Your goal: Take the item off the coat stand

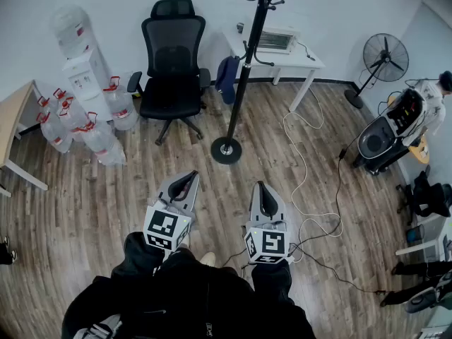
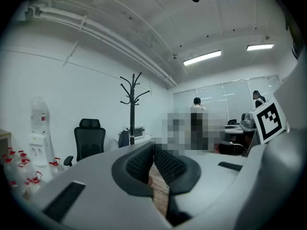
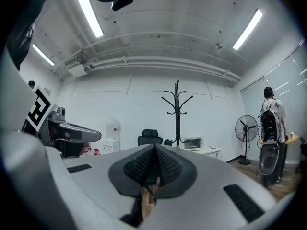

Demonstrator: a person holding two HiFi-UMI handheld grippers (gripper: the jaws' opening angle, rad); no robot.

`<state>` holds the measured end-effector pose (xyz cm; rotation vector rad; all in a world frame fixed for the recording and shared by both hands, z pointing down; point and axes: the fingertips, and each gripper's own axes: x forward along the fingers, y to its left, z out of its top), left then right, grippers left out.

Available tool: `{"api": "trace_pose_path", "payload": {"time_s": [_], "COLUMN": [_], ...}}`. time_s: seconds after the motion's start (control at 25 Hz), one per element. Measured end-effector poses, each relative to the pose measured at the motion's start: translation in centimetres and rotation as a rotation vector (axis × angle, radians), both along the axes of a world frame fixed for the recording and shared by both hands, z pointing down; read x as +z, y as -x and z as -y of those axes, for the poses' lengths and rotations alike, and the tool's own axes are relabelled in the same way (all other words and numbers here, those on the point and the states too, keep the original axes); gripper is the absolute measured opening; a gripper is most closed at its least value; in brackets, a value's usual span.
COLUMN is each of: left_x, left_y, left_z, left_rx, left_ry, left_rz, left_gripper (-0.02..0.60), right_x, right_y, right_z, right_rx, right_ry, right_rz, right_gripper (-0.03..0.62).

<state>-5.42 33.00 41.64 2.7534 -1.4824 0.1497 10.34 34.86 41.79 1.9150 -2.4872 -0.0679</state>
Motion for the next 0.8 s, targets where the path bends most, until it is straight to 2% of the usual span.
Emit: {"api": "trace_pose_path", "payload": {"time_s": [0.44, 0.8], "left_x": [0.6, 0.9], "left_y": [-1.3, -2.4], "left_z": [0.9, 8.6], "left_rx": [-0.016, -0.017], "left_ry": [0.015, 0.021], "left_rz": [0.006, 0.008], "left_gripper": [0.025, 0.025], "right_x": [0.6, 1.3], "right_y": [-1.0, -1.7], "right_z": [1.1, 8.6], "right_rx": [-0.019, -0.031], "right_ry": [0.010, 0.026], "right_rz": [-0.013, -0.004], "right_gripper": [0.015, 0.015]}}
